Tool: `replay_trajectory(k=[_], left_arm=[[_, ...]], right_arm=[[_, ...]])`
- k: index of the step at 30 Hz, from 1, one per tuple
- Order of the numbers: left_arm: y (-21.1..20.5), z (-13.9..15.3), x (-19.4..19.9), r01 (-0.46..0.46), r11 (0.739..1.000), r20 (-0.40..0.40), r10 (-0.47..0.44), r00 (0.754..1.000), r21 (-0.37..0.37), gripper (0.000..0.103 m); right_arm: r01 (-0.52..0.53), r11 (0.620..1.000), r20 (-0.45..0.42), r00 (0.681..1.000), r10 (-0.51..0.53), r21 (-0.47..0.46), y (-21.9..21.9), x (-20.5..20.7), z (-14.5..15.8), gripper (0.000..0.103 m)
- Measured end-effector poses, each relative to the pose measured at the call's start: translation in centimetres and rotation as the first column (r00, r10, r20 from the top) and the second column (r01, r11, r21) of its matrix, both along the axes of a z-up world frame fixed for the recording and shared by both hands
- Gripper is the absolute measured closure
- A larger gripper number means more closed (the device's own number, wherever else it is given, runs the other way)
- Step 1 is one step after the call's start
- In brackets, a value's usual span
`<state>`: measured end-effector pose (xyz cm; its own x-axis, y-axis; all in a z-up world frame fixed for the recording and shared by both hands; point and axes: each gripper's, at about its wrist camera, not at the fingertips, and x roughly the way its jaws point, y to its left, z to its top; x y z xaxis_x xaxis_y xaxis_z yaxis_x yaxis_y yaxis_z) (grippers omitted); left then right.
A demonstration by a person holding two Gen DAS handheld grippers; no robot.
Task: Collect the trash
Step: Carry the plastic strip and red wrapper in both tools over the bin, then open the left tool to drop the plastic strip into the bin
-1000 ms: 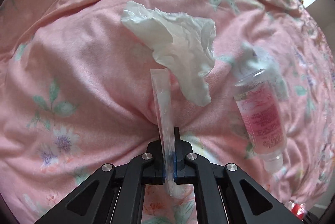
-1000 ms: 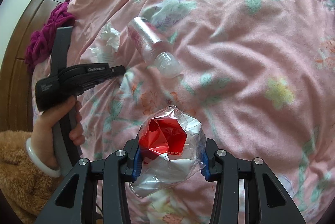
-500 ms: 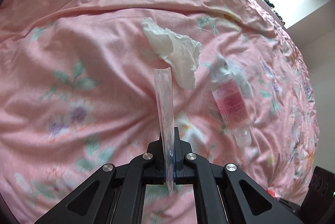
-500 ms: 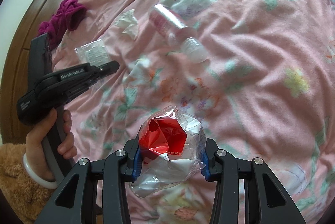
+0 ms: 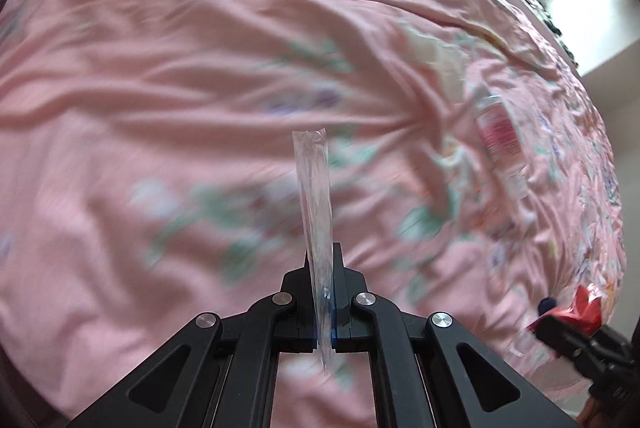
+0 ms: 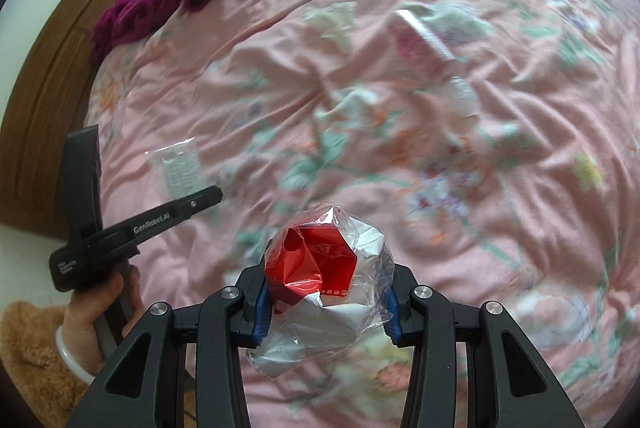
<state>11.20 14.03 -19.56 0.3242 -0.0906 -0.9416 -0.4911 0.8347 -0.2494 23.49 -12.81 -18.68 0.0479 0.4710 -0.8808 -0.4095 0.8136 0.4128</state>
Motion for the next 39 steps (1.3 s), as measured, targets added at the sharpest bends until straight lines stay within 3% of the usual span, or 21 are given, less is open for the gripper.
replay_trajectory(k=[9, 14, 17, 23, 26, 30, 32, 35, 37, 39], left_arm=[[4.2, 0.8, -12.2, -0.19, 0.981, -0.024, 0.191, 0.981, 0.029, 0.1], [6.7, 0.9, -20.6, -0.334, 0.942, -0.036, 0.336, 0.941, 0.036, 0.1], [8.2, 0.4, -26.6, -0.433, 0.9, -0.055, 0.435, 0.899, 0.04, 0.1], [9.8, -1.3, -37.3, -0.591, 0.804, -0.119, 0.595, 0.795, 0.066, 0.1], [10.0, -2.6, -42.0, -0.642, 0.761, -0.16, 0.648, 0.745, 0.093, 0.1], [9.8, -5.2, -48.9, -0.742, 0.664, -0.229, 0.739, 0.634, 0.088, 0.1], [9.2, -6.4, -51.1, -0.773, 0.629, -0.261, 0.763, 0.592, 0.086, 0.1], [8.0, -9.1, -53.9, -0.814, 0.578, -0.333, 0.779, 0.531, 0.057, 0.1], [7.5, -10.5, -54.6, -0.82, 0.571, -0.362, 0.773, 0.52, 0.041, 0.1], [6.8, -12.5, -54.7, -0.815, 0.579, -0.404, 0.75, 0.525, 0.016, 0.1]], right_arm=[[-0.233, 0.972, 0.046, 0.971, 0.234, -0.027, 7.4, -7.1, 2.1, 0.06], [-0.389, 0.921, 0.061, 0.919, 0.39, -0.02, 12.3, -12.2, 2.7, 0.06], [-0.474, 0.881, 0.062, 0.879, 0.473, 0.0, 15.0, -15.4, 3.1, 0.06], [-0.656, 0.755, 0.032, 0.755, 0.655, 0.003, 20.8, -22.6, 2.9, 0.06], [-0.74, 0.673, -0.001, 0.673, 0.74, 0.0, 23.6, -26.6, 2.4, 0.06], [-0.827, 0.562, -0.037, 0.562, 0.826, -0.005, 26.5, -31.4, 1.4, 0.06], [-0.866, 0.5, -0.051, 0.499, 0.865, -0.005, 27.8, -34.0, 0.9, 0.06], [-0.897, 0.442, -0.055, 0.441, 0.896, -0.002, 28.8, -36.4, 0.5, 0.06], [-0.914, 0.406, -0.06, 0.405, 0.912, -0.005, 29.1, -37.7, 0.1, 0.061], [-0.922, 0.387, -0.075, 0.386, 0.919, -0.008, 29.3, -38.4, -0.6, 0.06]])
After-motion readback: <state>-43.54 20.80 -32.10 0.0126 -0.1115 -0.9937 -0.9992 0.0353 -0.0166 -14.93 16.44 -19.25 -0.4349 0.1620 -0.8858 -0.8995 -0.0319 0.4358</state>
